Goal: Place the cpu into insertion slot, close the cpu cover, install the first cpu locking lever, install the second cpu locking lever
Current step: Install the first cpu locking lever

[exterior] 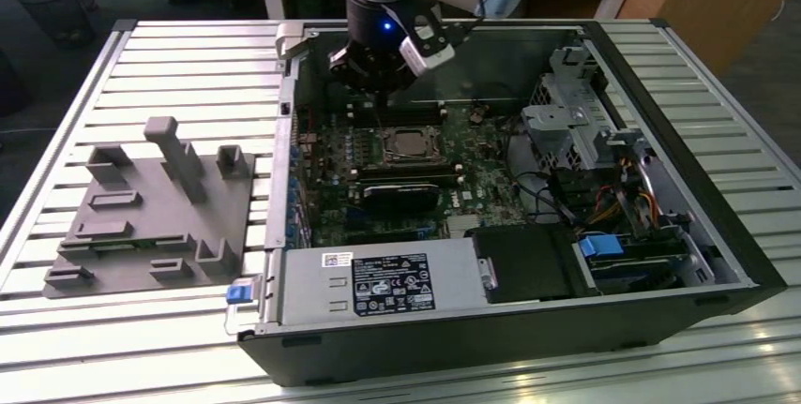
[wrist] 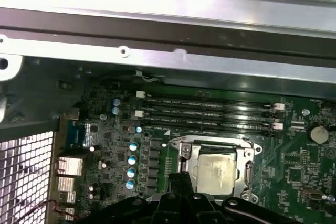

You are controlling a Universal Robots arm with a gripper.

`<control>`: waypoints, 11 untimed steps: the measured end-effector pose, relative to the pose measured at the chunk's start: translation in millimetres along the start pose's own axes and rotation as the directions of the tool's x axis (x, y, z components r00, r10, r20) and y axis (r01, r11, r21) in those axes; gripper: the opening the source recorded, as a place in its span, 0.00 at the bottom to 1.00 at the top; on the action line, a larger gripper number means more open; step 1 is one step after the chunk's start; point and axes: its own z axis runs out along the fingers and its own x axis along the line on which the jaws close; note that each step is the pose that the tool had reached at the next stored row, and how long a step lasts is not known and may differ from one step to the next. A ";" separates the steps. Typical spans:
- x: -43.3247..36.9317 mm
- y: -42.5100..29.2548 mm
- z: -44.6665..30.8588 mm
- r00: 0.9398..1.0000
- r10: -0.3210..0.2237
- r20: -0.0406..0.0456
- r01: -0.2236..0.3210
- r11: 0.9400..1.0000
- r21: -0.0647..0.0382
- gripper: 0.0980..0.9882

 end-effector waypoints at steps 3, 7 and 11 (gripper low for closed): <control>9.3 0.8 1.3 1.000 0.001 0.005 -0.001 1.000 0.000 0.01; 16.3 3.2 3.0 1.000 0.001 0.008 -0.001 1.000 -0.001 0.01; 19.8 7.2 6.6 1.000 0.001 0.009 -0.001 1.000 -0.002 0.01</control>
